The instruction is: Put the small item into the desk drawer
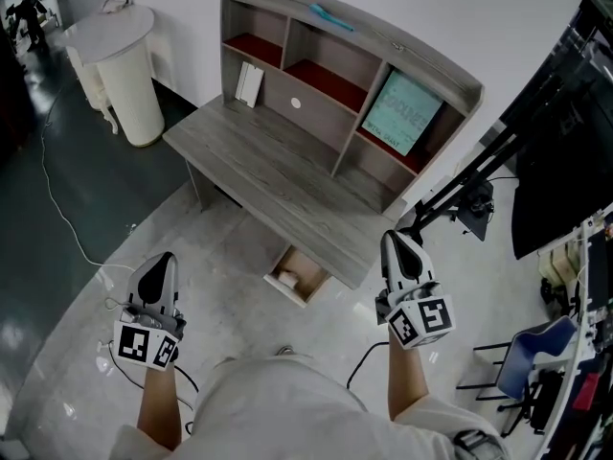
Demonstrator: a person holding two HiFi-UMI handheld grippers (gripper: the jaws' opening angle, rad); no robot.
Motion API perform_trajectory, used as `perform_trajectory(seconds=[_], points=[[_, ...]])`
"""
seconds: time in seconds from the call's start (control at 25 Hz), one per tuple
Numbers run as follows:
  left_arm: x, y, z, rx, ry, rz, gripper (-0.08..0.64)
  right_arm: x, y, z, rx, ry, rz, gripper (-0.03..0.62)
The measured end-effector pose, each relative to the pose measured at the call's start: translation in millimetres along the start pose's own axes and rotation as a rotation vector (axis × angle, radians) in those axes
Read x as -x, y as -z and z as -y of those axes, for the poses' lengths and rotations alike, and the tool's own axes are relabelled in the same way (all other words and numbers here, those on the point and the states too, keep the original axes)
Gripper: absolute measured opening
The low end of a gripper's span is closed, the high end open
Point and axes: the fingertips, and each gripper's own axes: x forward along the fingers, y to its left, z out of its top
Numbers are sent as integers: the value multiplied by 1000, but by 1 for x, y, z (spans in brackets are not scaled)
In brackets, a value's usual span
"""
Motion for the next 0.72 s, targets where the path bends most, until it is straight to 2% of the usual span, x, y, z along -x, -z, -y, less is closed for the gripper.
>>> perform_trajectory(seconds=[0.32, 0.72], points=[[18, -1, -12, 0, -15, -15, 5, 12, -10, -15, 26, 45, 34, -2], [40, -5, -25, 13, -12, -22, 5, 18, -10, -42, 32, 64, 18, -2]])
